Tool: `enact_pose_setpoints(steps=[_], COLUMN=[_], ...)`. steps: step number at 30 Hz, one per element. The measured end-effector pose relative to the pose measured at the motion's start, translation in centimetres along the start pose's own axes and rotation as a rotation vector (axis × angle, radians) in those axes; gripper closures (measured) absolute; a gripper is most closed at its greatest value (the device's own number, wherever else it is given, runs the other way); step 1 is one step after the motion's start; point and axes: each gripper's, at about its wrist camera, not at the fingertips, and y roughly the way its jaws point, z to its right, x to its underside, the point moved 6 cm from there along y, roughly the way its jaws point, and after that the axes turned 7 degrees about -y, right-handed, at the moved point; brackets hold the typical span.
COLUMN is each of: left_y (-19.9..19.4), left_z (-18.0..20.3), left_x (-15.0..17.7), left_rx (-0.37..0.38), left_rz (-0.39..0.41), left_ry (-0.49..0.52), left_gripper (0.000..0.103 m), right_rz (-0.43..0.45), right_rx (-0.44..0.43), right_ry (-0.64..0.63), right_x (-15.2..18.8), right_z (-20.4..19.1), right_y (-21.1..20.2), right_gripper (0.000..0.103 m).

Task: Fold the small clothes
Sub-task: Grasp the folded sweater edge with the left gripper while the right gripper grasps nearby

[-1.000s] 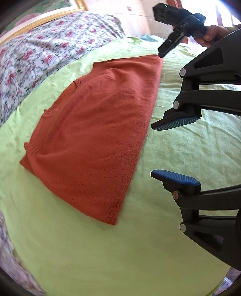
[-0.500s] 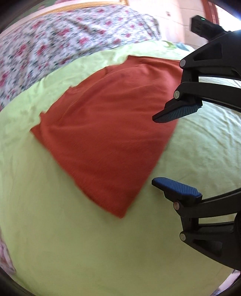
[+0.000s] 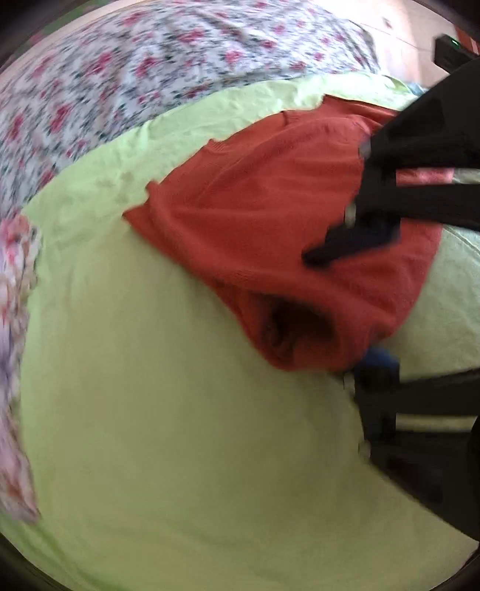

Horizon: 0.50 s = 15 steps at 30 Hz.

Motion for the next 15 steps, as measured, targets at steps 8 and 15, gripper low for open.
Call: enact_pose_setpoints(steps=[8,15], left_y=[-2.5,-2.5], left_z=[6.9,17.3], left_x=[1.4,8.2], left_rx=[0.008,0.148], left_rz=[0.059,-0.017], left_ry=[0.254,0.527], left_gripper=[0.097,0.099], right_rz=[0.034,0.090], right_rx=[0.000,0.001], right_ry=[0.019,0.080], right_x=[-2.4,-4.9], right_z=[2.1,5.5], right_y=[-0.1,-1.1], right_gripper=[0.058,0.058])
